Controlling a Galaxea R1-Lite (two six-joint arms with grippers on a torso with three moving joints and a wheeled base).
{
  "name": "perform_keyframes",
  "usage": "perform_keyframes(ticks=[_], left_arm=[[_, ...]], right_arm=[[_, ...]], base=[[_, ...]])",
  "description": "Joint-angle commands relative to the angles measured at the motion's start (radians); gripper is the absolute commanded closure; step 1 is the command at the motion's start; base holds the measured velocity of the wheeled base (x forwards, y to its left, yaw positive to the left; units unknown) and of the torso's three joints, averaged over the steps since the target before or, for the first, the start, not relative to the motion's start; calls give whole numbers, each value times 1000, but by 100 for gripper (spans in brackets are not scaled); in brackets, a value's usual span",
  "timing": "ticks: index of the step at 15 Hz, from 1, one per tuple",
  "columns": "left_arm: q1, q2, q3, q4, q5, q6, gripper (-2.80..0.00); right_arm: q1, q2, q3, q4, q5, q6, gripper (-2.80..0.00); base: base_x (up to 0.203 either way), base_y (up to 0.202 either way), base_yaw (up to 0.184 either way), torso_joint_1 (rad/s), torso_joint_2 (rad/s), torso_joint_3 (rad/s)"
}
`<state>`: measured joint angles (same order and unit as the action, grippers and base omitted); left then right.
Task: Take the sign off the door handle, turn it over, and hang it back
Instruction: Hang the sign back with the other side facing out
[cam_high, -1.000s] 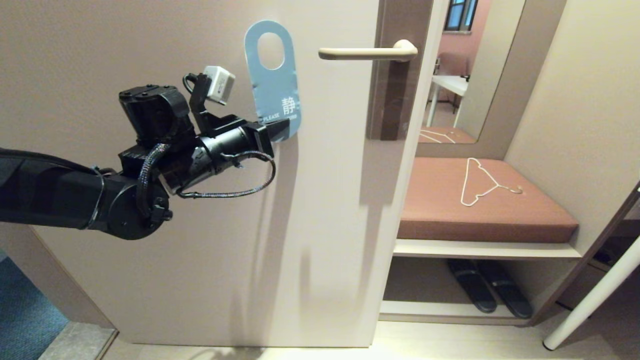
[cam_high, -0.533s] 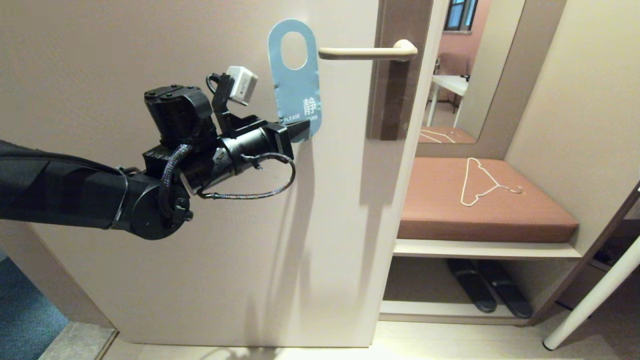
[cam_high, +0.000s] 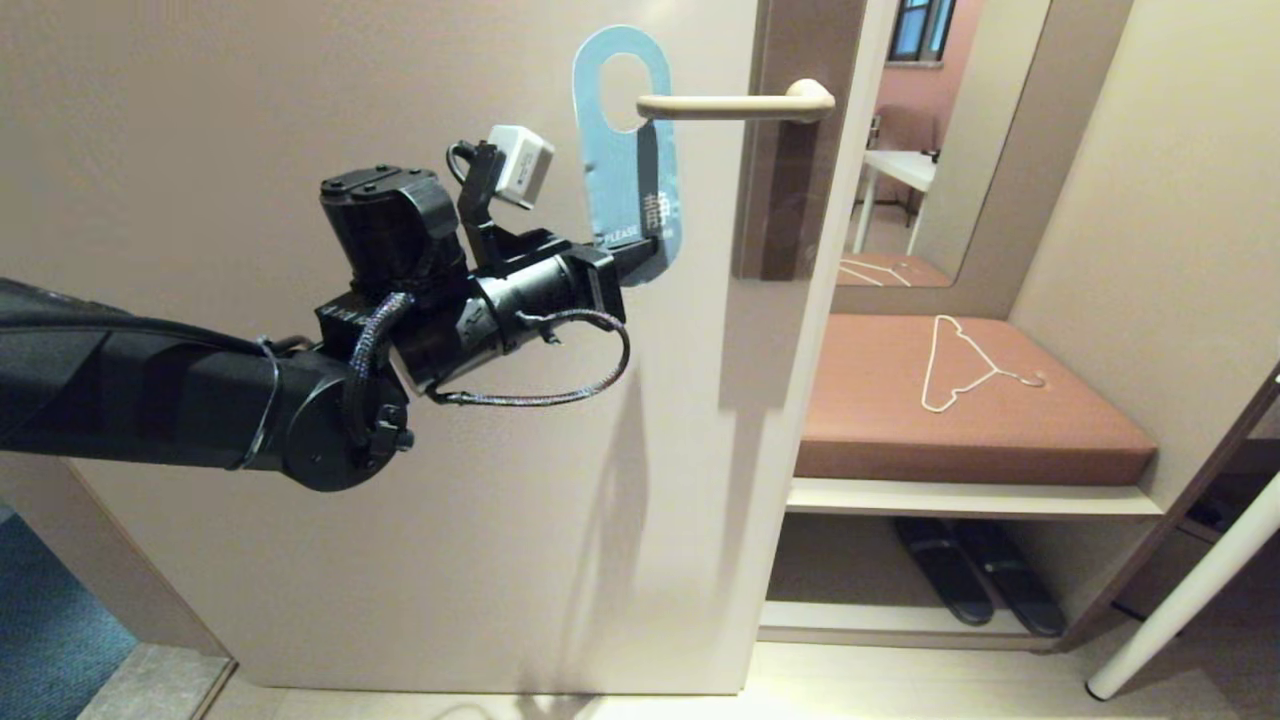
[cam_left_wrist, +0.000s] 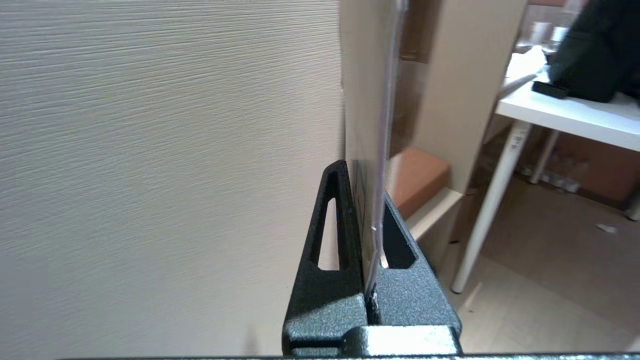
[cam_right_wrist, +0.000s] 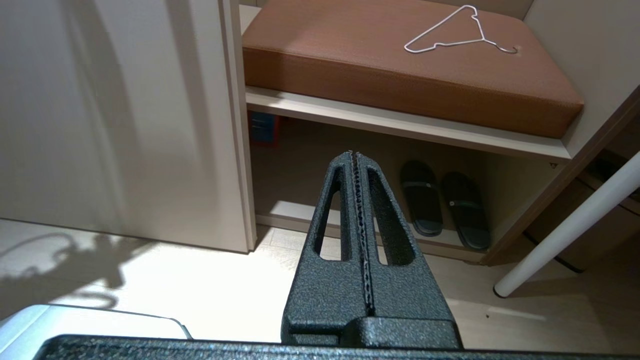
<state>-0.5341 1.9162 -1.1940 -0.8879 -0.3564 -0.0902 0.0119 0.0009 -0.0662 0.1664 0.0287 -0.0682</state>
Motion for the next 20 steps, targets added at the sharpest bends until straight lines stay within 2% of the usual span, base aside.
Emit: perform_keyframes(ticks=[1, 19, 20], left_arm=[[-15, -6, -1, -5, 0, 0, 0], [-103, 11, 1, -10, 28, 9, 0], [-104, 12, 1, -11, 28, 9, -280]], right_arm=[[0, 1, 0, 1, 2, -1, 0], [0, 1, 0, 1, 0, -1, 0], [0, 1, 0, 1, 0, -1, 0]], base=[[0, 0, 0, 0, 0, 0], [0, 0, 0, 0, 0, 0], [0, 0, 0, 0, 0, 0]])
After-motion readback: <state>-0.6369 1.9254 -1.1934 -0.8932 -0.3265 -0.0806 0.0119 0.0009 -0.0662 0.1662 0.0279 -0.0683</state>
